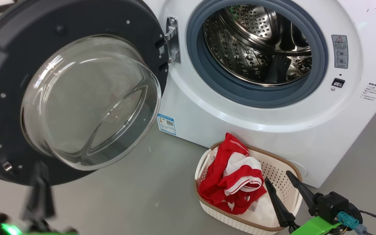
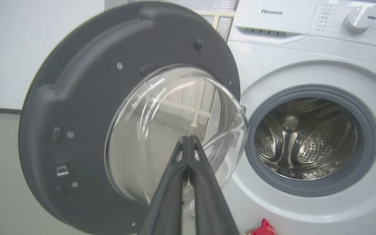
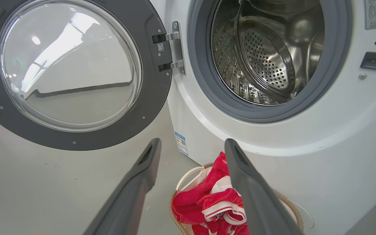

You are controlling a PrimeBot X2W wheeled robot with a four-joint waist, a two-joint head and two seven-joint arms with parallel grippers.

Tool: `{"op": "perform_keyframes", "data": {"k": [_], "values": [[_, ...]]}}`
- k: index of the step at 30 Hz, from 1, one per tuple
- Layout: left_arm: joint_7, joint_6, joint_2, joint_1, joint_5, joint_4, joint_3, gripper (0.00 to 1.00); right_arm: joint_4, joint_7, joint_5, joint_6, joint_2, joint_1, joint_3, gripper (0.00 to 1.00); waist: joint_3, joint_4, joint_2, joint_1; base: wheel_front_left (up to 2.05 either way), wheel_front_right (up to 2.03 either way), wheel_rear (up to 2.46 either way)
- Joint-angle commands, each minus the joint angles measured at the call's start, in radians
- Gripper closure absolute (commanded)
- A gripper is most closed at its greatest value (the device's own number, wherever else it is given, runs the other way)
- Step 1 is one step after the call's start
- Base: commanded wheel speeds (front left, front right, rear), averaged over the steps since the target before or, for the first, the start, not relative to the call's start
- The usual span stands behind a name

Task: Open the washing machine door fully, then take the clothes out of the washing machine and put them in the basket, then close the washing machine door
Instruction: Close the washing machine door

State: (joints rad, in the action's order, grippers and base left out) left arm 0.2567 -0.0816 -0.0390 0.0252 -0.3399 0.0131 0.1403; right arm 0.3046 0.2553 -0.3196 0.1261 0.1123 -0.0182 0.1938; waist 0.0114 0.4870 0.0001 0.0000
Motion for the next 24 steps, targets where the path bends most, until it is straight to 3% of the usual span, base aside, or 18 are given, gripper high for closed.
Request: {"op": "perform_keyframes", "data": {"k": [1, 6, 12, 20, 24], "values": [[0.005, -0.014, -0.016, -0.074, 0.009, -0.062, 0.063, 1.00, -0.027, 0.006, -0.014, 0.005, 0.003, -0.007, 0.012, 0.00, 0.001, 0.000, -0.0001, 0.0000, 0.00, 0.00, 0.00], [0.005, -0.042, -0.114, -0.229, -0.010, -0.167, 0.174, 1.00, -0.031, 0.006, -0.010, 0.005, -0.001, 0.001, 0.003, 0.00, 0.007, 0.003, -0.0001, 0.0000, 0.00, 0.00, 0.00], [0.005, -0.048, -0.310, -0.455, -0.150, -0.085, 0.219, 1.00, -0.037, 0.006, -0.003, 0.005, -0.008, 0.000, -0.007, 0.00, 0.026, 0.003, -0.0001, 0.0000, 0.00, 0.00, 0.00], [-0.003, -0.049, -0.534, -0.724, -0.407, 0.307, 0.188, 1.00, -0.037, 0.006, 0.009, 0.005, -0.007, -0.026, -0.011, 0.00, 0.081, -0.013, -0.0001, 0.0000, 0.00, 0.00, 0.00], [-0.110, -0.049, -0.590, -0.844, -0.526, 0.535, 0.147, 1.00, -0.035, 0.006, 0.015, 0.005, -0.004, -0.039, -0.013, 0.00, 0.106, -0.019, -0.0001, 0.0000, 0.00, 0.00, 0.00]]}}
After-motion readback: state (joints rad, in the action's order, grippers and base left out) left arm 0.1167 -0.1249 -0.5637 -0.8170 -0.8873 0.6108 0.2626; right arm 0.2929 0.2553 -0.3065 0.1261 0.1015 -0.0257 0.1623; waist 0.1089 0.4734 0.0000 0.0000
